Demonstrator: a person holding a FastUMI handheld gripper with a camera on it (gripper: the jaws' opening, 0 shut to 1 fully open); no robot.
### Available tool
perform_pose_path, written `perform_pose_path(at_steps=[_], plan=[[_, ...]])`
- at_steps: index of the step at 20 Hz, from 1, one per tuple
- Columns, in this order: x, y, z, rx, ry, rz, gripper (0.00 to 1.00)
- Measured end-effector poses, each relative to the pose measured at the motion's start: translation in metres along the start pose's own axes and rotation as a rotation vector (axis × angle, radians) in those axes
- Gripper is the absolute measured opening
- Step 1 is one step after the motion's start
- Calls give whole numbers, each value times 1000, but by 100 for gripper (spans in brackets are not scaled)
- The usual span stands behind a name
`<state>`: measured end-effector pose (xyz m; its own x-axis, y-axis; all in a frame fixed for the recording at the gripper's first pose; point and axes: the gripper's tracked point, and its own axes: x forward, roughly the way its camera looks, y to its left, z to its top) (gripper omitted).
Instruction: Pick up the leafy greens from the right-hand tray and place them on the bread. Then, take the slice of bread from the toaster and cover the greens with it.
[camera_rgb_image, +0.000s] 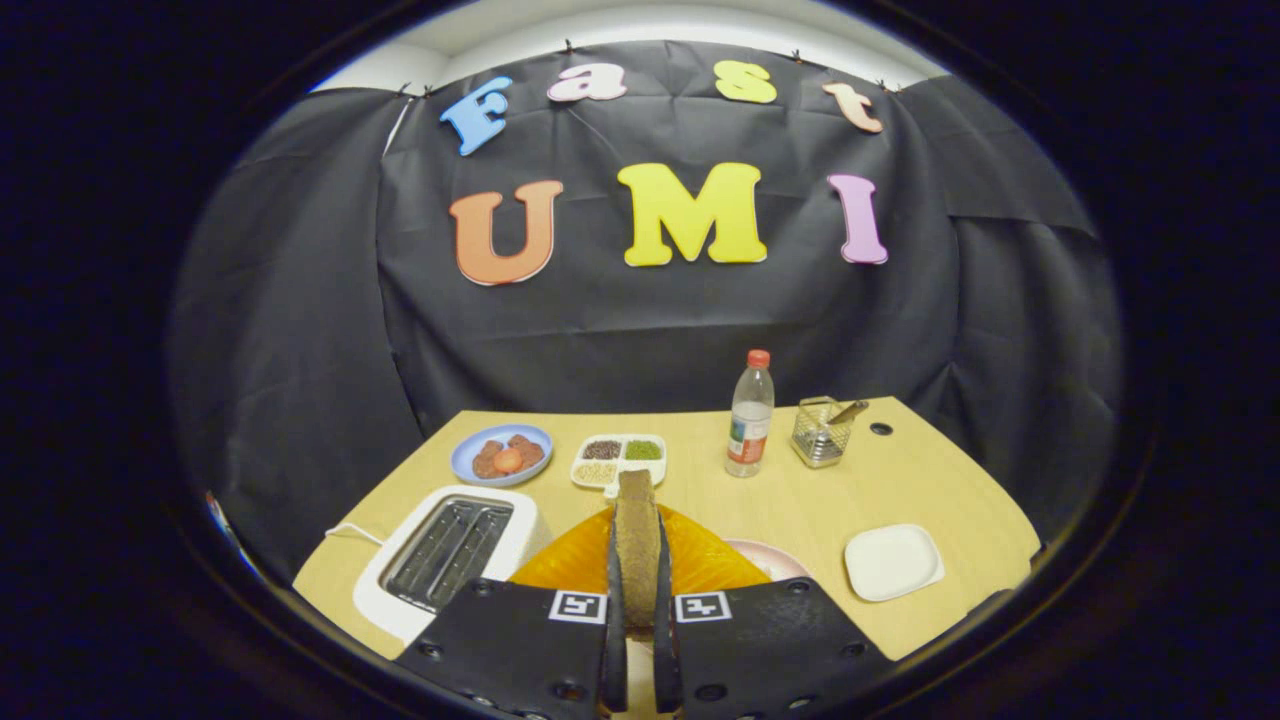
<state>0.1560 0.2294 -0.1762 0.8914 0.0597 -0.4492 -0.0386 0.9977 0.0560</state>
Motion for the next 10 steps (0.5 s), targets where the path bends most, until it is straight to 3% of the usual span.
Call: perform_pose_path(at_steps=[10], plan=[[64,-29,-67,63,141,47,10]])
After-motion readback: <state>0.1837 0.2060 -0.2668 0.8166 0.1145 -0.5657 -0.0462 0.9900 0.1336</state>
